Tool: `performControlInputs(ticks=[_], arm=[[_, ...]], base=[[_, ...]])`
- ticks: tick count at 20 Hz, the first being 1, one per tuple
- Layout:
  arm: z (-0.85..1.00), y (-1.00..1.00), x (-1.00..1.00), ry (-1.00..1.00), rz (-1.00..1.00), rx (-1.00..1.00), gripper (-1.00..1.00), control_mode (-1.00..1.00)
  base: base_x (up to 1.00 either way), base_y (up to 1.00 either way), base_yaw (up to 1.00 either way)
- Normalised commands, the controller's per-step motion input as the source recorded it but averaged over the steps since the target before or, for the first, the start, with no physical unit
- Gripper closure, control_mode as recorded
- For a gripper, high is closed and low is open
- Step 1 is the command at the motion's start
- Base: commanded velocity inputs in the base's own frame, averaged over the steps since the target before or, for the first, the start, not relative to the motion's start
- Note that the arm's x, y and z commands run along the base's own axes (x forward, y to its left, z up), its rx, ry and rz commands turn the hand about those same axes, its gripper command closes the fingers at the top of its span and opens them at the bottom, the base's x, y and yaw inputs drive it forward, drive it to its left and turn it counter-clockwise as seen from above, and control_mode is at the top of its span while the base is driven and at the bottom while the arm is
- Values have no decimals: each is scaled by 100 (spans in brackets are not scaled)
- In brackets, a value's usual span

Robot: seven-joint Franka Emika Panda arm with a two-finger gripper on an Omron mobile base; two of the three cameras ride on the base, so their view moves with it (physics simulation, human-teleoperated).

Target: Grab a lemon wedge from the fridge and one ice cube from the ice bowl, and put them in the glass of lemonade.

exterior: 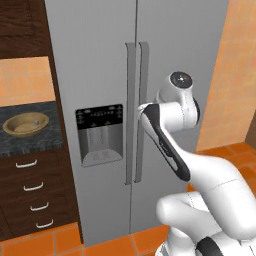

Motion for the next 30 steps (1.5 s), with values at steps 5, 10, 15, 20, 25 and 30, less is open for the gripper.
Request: performControlInputs(ticks=[5,10,15,20,25,30], arm=[[-8,-18,50,-2,0,3,-100,-100],[-33,0,61,-4,0,2,-100,-100],[-37,0,47,-5,1,6,-100,-100],[-11,-1,40,0,2,2,-100,-100],[-4,0,35,0,0,0,-100,-100],[-17,0,32,0,0,0,-100,-100]], base=[[0,0,0],[0,0,0],[0,0,0],[0,0,0],[0,0,0],[0,0,0]])
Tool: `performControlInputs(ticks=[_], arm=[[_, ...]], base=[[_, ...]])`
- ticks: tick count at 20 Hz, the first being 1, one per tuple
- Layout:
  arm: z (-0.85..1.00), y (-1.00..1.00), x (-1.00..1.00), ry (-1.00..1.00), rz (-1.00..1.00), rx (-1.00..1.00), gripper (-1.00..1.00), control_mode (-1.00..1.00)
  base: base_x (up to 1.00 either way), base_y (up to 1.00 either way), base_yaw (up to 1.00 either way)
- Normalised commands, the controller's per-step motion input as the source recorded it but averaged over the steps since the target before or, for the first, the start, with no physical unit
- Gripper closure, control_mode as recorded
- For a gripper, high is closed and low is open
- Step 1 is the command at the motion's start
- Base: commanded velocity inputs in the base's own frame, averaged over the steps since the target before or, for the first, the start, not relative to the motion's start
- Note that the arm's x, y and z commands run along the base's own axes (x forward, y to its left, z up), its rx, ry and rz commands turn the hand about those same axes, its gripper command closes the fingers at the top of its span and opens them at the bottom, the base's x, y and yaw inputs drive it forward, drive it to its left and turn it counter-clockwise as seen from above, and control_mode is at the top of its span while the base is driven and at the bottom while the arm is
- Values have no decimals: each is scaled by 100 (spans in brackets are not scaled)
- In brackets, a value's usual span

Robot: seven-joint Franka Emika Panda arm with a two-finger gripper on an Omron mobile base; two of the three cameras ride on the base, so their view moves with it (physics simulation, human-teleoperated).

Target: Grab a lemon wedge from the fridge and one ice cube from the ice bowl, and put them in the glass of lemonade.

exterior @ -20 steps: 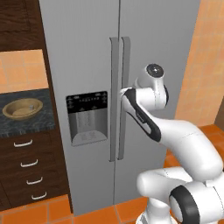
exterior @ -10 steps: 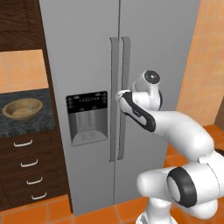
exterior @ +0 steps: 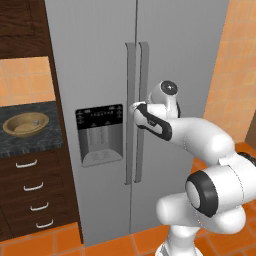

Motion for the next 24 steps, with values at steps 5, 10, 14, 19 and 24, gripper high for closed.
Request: performControlInputs(ticks=[5,10,14,19,24], arm=[[-16,0,35,0,0,0,-100,-100],[-28,0,42,0,0,0,-100,-100],[-15,0,35,0,0,0,-100,-100],[-11,0,35,-1,0,0,-100,-100],[-28,0,14,-22,0,0,-100,-100]], base=[[0,0,0],[0,0,0],[0,0,0],[0,0,0],[0,0,0]])
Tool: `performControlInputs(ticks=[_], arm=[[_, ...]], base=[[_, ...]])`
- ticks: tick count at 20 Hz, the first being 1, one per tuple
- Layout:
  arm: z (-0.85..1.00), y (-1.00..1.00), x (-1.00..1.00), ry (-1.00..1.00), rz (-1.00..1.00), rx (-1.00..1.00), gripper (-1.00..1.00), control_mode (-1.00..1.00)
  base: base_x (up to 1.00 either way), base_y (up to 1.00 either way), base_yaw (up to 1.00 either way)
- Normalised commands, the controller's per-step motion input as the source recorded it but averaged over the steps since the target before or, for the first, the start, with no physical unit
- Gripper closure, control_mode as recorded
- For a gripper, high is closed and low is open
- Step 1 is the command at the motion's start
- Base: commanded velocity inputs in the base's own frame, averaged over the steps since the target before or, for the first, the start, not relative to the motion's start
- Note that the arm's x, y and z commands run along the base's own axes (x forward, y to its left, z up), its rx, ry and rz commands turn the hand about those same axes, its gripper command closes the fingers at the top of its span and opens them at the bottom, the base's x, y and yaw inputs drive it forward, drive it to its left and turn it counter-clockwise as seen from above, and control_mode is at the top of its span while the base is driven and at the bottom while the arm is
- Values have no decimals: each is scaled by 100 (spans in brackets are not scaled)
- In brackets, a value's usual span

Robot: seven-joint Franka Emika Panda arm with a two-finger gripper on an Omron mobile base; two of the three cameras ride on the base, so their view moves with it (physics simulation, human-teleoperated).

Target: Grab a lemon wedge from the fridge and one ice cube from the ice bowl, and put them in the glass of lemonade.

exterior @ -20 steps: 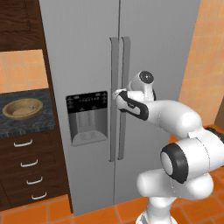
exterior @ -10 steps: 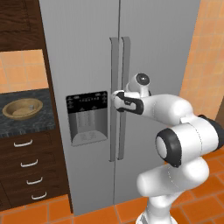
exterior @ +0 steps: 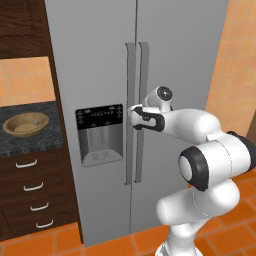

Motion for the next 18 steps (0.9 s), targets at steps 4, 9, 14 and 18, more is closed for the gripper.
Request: performControlInputs(ticks=[4,9,14,18], arm=[[-3,-4,13,-10,0,0,-100,-100],[0,-7,10,2,2,0,-100,-100],[0,0,4,0,0,0,100,-100],[0,0,2,0,0,0,100,-100]], base=[[0,0,0],[0,0,0],[0,0,0],[0,0,0]])
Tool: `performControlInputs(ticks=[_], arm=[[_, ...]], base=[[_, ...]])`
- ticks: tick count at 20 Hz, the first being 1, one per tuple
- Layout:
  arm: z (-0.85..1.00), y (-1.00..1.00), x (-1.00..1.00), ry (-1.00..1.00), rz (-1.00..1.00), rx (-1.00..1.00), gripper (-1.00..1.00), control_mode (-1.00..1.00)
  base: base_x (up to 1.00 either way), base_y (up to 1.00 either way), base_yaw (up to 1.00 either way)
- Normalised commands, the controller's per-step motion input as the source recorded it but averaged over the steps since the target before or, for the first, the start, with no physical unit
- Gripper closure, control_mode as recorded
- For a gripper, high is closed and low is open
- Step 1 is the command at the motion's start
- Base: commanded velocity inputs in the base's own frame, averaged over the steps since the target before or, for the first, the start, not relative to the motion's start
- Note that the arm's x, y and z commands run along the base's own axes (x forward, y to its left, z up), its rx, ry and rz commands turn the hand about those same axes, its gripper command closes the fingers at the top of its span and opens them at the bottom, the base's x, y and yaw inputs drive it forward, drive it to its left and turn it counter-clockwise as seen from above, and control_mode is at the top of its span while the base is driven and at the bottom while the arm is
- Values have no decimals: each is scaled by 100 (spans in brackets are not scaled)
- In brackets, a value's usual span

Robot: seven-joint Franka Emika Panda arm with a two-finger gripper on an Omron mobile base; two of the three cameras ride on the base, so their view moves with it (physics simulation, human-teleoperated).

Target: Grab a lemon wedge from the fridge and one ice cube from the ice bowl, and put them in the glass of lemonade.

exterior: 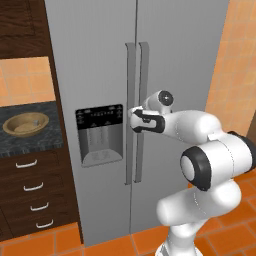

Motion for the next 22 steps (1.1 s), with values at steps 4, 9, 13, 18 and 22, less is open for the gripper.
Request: performControlInputs(ticks=[4,9,13,18,22], arm=[[0,-5,1,0,0,0,100,-100],[11,-63,-13,0,-1,0,100,-100],[12,-57,-25,0,-1,0,100,-100],[28,-53,-26,0,-2,2,100,-100],[36,-75,-37,1,-6,5,100,-100]], base=[[0,0,0],[0,0,0],[0,0,0],[0,0,0],[0,0,0]])
